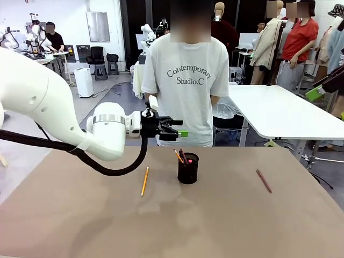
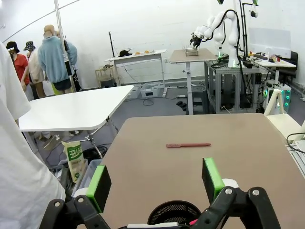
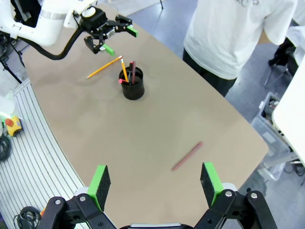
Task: Place the pens into the pen holder.
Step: Pick up a writing instrument from the table and place it into the Pen holder.
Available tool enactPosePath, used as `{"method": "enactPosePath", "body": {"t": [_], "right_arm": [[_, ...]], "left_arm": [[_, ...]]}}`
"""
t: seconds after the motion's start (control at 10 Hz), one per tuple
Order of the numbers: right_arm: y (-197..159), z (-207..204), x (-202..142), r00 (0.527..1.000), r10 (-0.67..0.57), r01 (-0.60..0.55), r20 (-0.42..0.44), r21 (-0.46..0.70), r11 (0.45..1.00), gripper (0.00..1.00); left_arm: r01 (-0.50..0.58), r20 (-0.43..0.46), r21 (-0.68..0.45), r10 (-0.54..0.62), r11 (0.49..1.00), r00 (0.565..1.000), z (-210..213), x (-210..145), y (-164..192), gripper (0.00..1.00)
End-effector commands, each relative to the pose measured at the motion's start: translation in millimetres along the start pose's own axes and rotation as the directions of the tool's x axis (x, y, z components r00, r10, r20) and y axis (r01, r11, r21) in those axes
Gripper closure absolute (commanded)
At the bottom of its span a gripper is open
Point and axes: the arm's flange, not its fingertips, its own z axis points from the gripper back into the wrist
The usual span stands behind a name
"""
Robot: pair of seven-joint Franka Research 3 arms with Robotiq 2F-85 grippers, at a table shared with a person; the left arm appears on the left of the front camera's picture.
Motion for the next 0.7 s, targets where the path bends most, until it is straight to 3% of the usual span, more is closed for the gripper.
{"method": "enactPosePath", "body": {"t": [0.0, 0.2, 0.3, 0.5, 0.6], "right_arm": [[0, 1, 1, 1.000, 0.003, -0.003, 0.004, 0.002, 1.000, 0.00], [0, 1, 1, 1.000, 0.003, -0.003, 0.004, 0.002, 1.000, 0.00], [0, 1, 1, 1.000, 0.003, -0.003, 0.004, 0.002, 1.000, 0.00], [0, 1, 1, 1.000, 0.003, -0.003, 0.004, 0.002, 1.000, 0.00], [0, 1, 1, 1.000, 0.003, -0.003, 0.004, 0.002, 1.000, 0.00]], "left_arm": [[-0.013, -0.063, 0.011, 0.014, 1.000, 0.998, 8, 15, -7, 0.00], [-0.025, -0.202, 0.058, 0.037, 0.998, 0.979, 22, 49, -27, 0.00], [0.004, -0.300, 0.079, 0.020, 0.997, 0.954, 29, 63, -38, 0.00], [-0.066, -0.417, 0.133, 0.116, 0.989, 0.902, 47, 90, -56, 0.00], [-0.036, -0.468, 0.170, 0.113, 0.985, 0.876, 53, 106, -61, 0.00]]}}
